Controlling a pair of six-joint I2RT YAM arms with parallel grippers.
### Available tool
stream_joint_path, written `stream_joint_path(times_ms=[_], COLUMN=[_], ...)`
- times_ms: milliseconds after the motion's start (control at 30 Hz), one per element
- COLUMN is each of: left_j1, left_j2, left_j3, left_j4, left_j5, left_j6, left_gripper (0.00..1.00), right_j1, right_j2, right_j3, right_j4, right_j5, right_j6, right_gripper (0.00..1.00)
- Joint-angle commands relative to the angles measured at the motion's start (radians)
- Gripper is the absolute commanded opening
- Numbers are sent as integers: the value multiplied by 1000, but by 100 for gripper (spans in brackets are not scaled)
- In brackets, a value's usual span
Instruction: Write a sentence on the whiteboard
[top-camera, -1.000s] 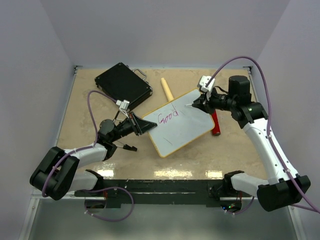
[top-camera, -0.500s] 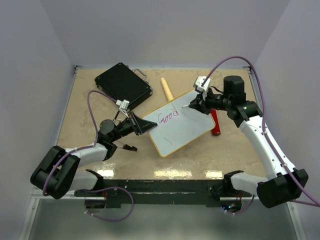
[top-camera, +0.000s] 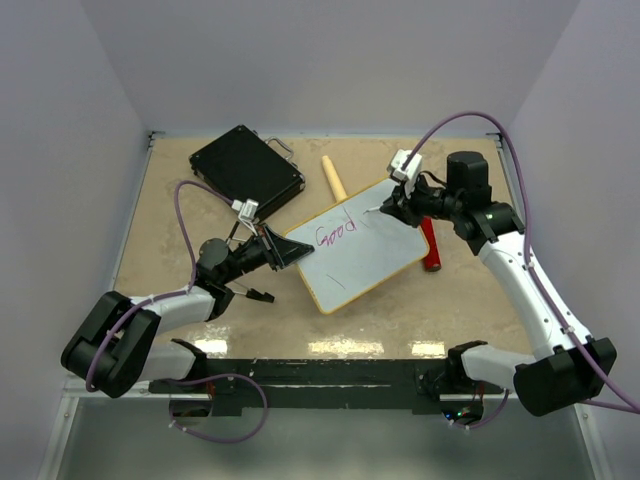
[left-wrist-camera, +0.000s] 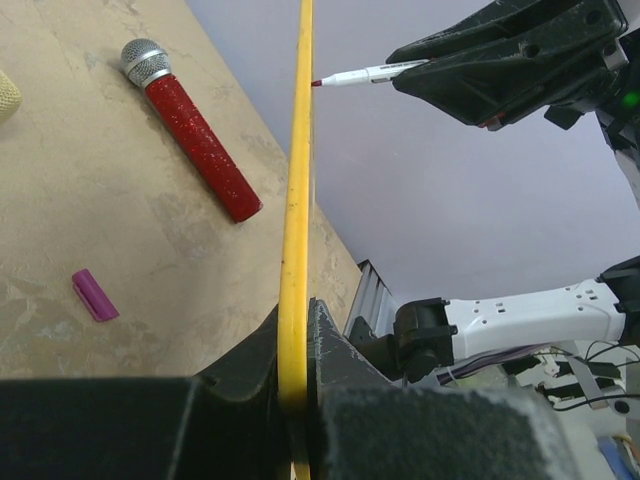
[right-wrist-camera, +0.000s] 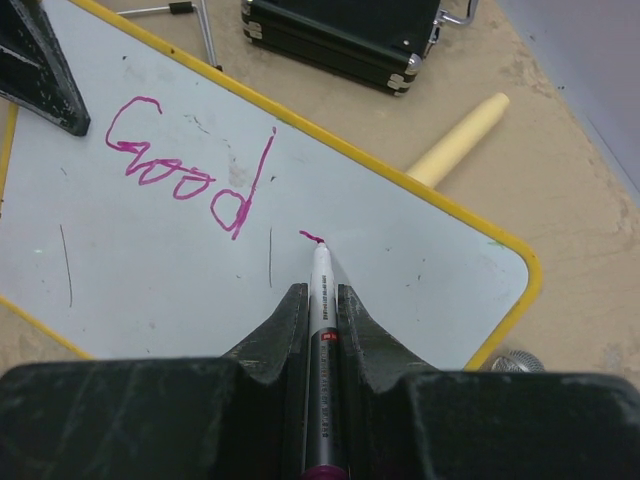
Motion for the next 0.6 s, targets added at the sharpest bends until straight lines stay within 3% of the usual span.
stream_joint_path(times_ms=[0, 567], left_j1=[1, 1], left_j2=[-16, -1], left_j3=[19, 22], left_j4=[181, 181], left_j5=[7, 4], left_j6=[-28, -28], left_gripper=[0, 0], right_j1=[0, 3], right_j2=[-8, 51], right_j3=[9, 91], right_j4=[41, 48], right_j5=[86, -3], right_j6=[21, 22], right_gripper=[0, 0])
